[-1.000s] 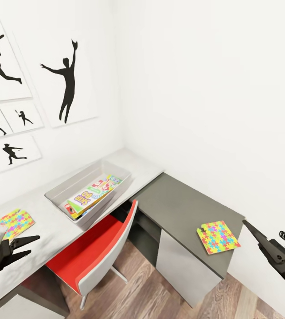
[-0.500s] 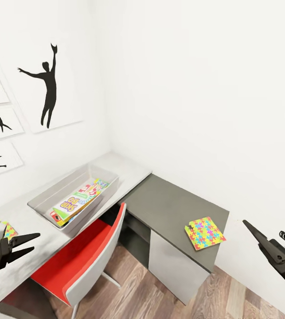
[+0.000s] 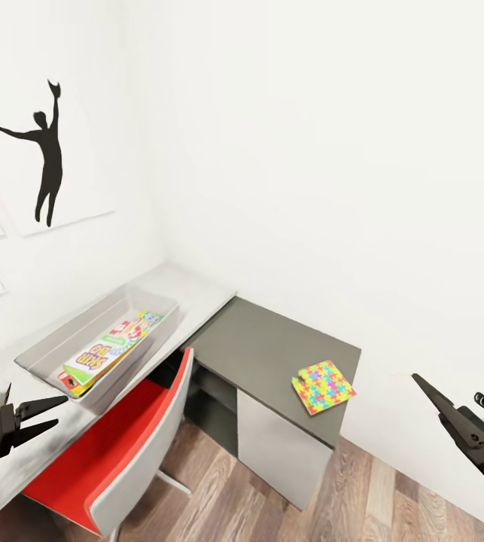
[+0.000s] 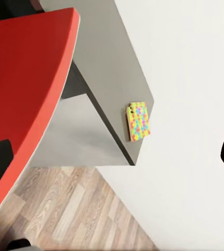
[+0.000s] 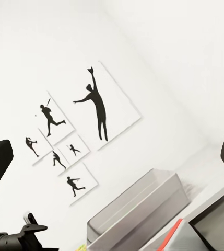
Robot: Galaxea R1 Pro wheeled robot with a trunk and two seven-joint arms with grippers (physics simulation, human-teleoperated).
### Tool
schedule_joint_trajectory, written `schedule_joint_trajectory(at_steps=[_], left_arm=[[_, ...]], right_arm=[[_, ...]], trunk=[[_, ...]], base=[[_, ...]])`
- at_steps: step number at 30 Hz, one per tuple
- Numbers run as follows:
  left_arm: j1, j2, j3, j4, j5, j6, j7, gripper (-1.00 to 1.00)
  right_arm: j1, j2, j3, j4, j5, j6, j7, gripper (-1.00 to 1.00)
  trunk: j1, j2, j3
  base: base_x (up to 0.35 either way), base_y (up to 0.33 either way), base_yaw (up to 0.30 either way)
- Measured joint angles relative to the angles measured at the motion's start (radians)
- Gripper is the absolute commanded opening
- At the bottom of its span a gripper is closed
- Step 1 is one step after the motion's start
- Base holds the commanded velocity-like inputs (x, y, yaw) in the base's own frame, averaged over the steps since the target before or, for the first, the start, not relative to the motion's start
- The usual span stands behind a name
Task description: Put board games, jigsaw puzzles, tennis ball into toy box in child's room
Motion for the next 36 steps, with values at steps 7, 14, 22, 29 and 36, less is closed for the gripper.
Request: schedule_joint_trajectory(at_steps=[7,14,22,29,36], left_arm=[[0.001,0.000,-0.001,0.000,0.000,-0.001,0.000,1.00],[0.001,0.000,-0.001,0.000,0.000,-0.001,0.000,1.00],[0.000,0.000,-0.001,0.000,0.000,-0.002,0.000,1.00],[0.001,0.000,-0.002,0.000,0.000,-0.002,-0.001,1.00],[0.000,-0.001,-0.003,-0.001,0.000,-0.002,0.000,1.00]], right_arm=[[0.000,0.000,-0.001,0.000,0.000,-0.001,0.003,1.00],[0.000,0.000,-0.001,0.000,0.000,0.000,0.003,1.00],[0.000,0.000,0.000,0.000,0.000,0.000,0.000,1.00],[0.000,0.000,0.000,0.000,0.000,0.000,0.001,1.00],[0.000,0.000,-0.001,0.001,-0.001,0.001,0.002,1.00]], trunk=[[0.000,0.000,0.002],[0.000,0.000,0.002],[0.000,0.000,0.003],[0.000,0.000,0.004],[0.000,0.000,0.012]], base=[[-0.171,0.000,-0.043],[-0.031,0.000,-0.006],[-0.003,0.000,-0.001],[0.000,0.000,-0.058],[0.000,0.000,-0.180]])
